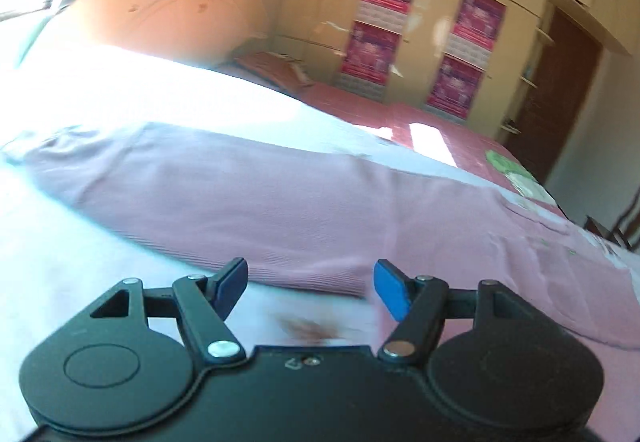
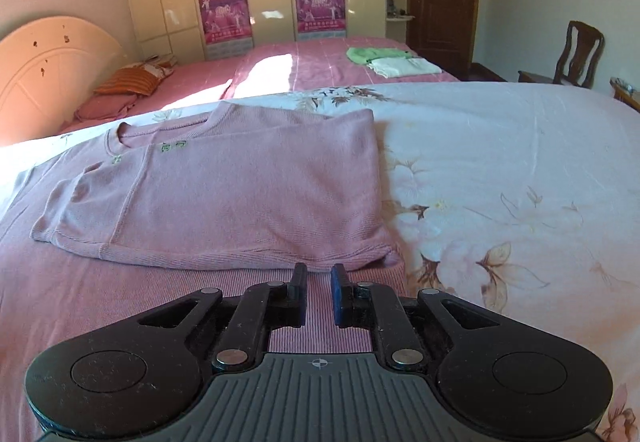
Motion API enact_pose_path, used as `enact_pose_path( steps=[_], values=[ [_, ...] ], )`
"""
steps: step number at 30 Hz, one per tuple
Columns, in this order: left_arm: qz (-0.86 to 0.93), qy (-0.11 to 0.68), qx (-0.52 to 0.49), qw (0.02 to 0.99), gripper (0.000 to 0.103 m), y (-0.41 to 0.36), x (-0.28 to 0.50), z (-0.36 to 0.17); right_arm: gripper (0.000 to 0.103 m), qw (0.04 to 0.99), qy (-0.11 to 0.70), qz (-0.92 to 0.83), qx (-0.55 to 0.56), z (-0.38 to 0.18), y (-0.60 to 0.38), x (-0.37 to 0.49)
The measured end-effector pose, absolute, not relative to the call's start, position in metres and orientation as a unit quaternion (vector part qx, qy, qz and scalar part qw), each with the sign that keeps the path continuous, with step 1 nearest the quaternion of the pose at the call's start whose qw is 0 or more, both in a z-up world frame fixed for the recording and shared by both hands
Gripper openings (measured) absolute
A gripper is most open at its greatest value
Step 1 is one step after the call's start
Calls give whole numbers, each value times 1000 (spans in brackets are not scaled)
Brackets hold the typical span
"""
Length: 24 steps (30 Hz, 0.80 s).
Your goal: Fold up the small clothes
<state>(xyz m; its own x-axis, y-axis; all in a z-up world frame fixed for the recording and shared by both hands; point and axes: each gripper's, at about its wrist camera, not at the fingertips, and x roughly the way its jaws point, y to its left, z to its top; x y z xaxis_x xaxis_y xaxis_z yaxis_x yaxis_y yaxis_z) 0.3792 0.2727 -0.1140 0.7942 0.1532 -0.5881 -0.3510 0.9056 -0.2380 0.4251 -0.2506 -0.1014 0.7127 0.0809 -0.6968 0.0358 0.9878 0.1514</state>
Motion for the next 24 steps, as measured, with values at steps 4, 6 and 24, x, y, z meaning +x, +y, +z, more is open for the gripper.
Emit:
enact_pose_path(
  steps=[4, 6, 24],
  values=[
    [232, 259, -279, 895, 67, 386, 339, -116, 11, 922, 375, 17, 95, -97, -231, 424],
    [253, 245, -321, 879, 67, 427, 328, -120, 11, 922, 372, 25, 107, -94, -217, 428],
    [241, 177, -452, 840, 6, 542, 364, -155, 11, 914, 351, -71, 188, -77, -185, 460]
  ],
)
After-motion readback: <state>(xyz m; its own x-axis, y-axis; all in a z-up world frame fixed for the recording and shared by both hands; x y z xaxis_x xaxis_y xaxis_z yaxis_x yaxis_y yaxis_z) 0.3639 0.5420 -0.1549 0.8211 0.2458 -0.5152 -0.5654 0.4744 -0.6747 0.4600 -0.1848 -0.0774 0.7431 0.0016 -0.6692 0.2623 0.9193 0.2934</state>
